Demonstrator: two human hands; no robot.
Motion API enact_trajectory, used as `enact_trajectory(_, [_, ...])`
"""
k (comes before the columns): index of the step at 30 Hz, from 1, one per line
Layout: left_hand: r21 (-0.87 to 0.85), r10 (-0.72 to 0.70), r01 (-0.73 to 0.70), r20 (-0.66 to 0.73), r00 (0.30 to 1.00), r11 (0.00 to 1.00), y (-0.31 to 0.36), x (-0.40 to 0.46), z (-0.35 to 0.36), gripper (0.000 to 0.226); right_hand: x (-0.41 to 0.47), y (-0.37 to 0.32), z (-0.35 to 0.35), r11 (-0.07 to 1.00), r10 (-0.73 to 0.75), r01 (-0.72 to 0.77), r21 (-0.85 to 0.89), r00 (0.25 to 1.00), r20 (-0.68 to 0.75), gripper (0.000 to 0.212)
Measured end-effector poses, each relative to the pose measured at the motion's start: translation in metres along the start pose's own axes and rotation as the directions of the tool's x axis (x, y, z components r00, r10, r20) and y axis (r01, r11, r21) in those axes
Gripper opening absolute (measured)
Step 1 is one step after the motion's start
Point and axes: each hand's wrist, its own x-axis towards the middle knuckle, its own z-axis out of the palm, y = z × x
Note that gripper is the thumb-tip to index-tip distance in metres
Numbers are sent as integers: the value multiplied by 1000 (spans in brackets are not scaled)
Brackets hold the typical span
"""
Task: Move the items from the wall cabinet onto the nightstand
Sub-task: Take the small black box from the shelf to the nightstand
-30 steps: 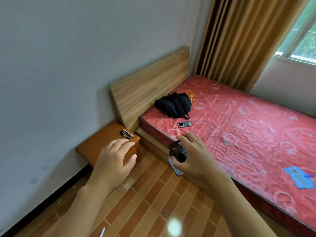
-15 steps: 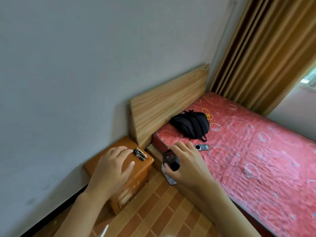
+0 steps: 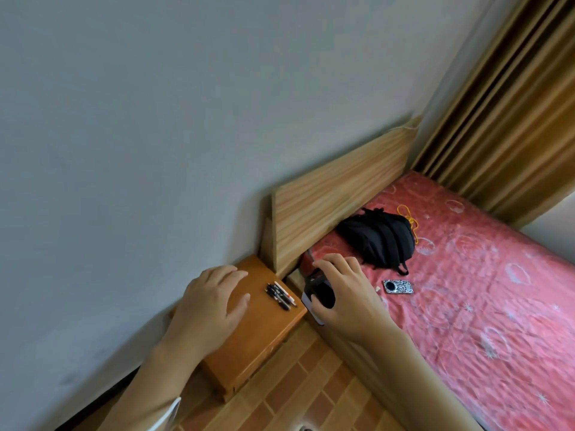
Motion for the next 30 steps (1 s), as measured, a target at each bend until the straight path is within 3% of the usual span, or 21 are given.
enact_trajectory(12, [66,-168,164,57,984,984,-41,92,52,66,130,69,72,994,-84,72,86,986,144,69])
enact_trajectory(20, [131,-226,217,60,972,967,-66,154,115,49,210,134,162,986,-138,108,124,953,270,67])
enact_trajectory(30, [147,-260,240,140,955,960,-161,185,219,48,256,172,284,992,-31,-11,123,943,332,74])
